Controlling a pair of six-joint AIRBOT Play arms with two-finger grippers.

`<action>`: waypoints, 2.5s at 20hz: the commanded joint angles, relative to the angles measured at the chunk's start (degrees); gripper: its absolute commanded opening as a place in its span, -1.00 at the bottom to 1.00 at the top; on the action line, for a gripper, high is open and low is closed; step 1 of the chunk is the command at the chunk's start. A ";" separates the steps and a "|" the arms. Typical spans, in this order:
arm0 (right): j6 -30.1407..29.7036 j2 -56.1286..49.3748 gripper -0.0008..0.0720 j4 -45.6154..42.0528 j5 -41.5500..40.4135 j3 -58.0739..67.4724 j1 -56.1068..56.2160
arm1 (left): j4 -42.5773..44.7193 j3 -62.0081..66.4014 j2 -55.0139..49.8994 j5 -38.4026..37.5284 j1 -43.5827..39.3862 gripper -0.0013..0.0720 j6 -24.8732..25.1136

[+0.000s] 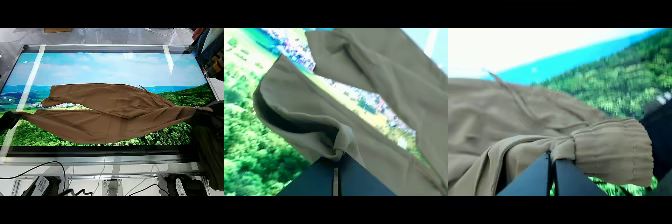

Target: Fold the clothes and pants, and hang the long-sleeved shirts on hangers.

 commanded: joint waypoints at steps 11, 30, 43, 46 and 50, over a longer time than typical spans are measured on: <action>0.15 1.77 -0.91 -1.70 -6.21 0.20 0.04 | 5.40 13.97 0.17 2.49 -8.15 -0.94 3.39; 11.04 -41.42 -0.92 -2.25 -22.25 18.60 -0.02 | 14.82 15.47 -18.45 38.40 -28.33 -0.94 -1.01; 22.47 -67.91 -0.91 7.23 -32.92 33.44 -5.20 | 14.80 24.79 -36.00 48.89 -34.58 -0.94 -5.92; 25.00 -71.28 -0.91 8.28 -34.56 35.98 -5.18 | 14.78 30.64 -41.42 49.13 -36.54 -0.94 -5.95; 25.38 -74.31 -0.91 8.02 -34.86 40.02 -4.94 | 14.62 33.64 -43.15 52.39 -36.52 -0.94 -7.65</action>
